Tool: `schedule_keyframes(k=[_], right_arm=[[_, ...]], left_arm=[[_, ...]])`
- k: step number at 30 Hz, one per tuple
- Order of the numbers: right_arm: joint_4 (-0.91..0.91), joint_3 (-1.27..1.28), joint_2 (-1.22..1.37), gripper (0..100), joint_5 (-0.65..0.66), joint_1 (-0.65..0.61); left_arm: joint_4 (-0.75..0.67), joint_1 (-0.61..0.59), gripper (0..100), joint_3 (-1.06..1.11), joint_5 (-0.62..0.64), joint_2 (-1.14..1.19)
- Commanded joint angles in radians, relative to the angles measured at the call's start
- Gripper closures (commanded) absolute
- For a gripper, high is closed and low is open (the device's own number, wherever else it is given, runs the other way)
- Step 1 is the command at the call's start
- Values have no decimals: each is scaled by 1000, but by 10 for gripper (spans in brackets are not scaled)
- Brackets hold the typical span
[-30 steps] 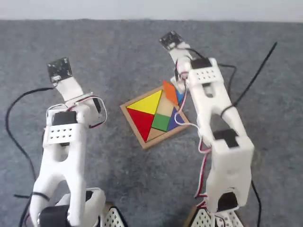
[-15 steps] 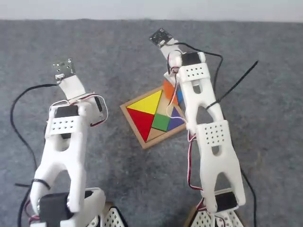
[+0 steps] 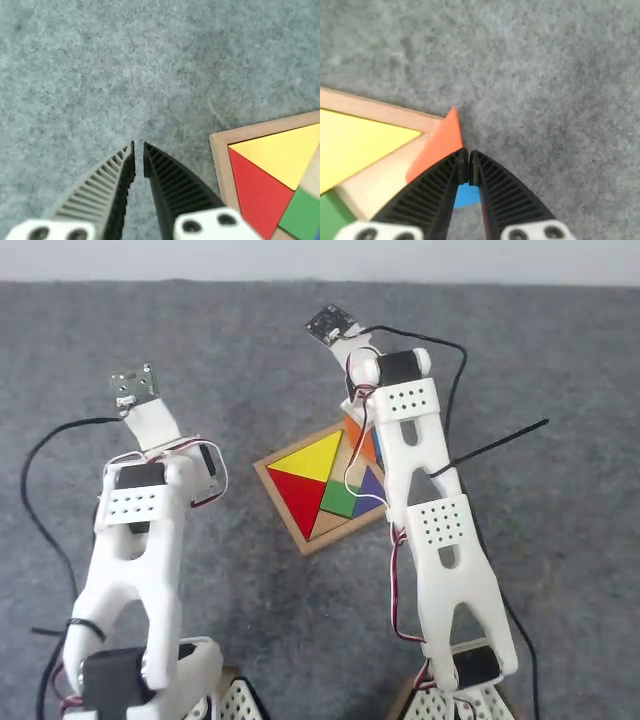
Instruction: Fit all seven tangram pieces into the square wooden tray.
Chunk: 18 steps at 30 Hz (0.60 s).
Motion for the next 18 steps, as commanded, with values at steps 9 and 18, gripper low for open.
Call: schedule_keyframes(k=[9,18], right_arm=[[-136,-32,24,977,15,-16],[-179,-38,81,979,15,-1]], left_arm=[[5,3,974,-44,-15,-21],[5,2,974,-45,-15,-21]])
